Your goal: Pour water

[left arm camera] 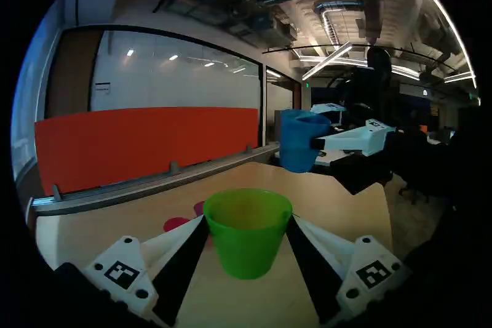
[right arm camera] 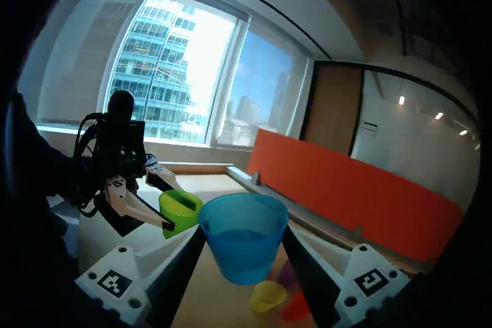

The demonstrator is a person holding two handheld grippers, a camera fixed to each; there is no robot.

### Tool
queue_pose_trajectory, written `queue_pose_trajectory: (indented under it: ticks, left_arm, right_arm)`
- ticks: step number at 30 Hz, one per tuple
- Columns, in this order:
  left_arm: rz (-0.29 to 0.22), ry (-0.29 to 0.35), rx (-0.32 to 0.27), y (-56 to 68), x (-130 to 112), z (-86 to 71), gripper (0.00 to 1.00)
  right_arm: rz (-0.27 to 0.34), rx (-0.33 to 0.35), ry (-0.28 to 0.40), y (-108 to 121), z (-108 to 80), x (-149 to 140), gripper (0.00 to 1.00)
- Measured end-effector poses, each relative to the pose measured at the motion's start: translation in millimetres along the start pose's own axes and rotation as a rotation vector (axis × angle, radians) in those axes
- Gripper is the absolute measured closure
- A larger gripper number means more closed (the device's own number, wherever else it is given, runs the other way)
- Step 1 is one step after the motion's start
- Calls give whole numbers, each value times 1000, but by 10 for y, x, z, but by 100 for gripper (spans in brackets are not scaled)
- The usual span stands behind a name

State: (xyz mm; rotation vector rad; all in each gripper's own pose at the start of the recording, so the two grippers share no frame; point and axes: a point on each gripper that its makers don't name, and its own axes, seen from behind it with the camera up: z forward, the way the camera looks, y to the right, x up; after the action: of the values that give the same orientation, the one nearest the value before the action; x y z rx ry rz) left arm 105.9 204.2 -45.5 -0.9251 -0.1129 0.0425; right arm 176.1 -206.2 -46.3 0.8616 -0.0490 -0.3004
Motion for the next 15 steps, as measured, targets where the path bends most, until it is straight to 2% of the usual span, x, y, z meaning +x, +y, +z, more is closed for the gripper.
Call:
queue_pose_trajectory:
  ticks: [15]
  left_arm:
    - [-9, 10, -31, 169, -9, 24, 14]
  right_arm:
    - [-97, -11, 7, 111, 79, 195, 11]
